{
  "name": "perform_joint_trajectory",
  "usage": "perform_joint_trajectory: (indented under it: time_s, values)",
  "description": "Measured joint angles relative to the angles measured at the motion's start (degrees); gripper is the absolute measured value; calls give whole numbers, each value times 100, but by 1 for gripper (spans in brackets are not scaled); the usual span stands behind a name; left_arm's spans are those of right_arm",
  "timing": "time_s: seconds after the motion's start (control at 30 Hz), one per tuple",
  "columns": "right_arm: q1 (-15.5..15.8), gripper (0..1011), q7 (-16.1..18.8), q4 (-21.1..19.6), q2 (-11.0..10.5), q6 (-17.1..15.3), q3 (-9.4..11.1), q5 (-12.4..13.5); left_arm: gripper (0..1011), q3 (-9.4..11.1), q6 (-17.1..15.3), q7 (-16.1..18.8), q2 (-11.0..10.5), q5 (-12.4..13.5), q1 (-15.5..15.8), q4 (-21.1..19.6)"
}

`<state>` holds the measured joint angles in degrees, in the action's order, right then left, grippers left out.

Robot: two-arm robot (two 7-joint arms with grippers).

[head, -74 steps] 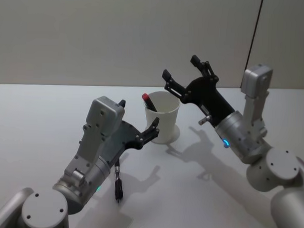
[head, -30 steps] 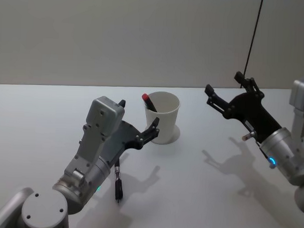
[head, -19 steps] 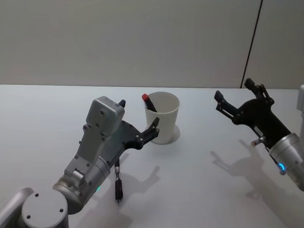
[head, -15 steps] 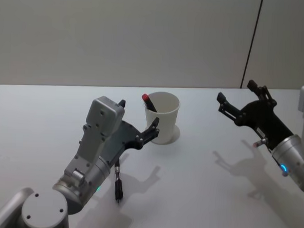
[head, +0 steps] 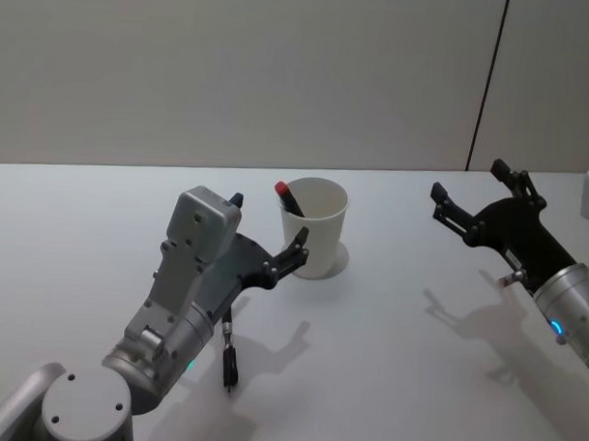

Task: Place the pen into the pen holder.

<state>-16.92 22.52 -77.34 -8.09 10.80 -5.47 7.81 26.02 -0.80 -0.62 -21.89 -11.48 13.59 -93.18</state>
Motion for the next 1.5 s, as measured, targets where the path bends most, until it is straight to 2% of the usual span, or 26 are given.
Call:
perform_joint_trajectory:
  time_s: [1.1, 1.5]
  values:
    - [8, 1002, -130, -20, -18, -45, -10, -81, 1001, -8, -37, -3, 0, 3, -4, -11]
    - [8, 1002, -137, -20, -18, -45, -10, -86, 1001, -73, -468, -17, -55, -103, -43, -209]
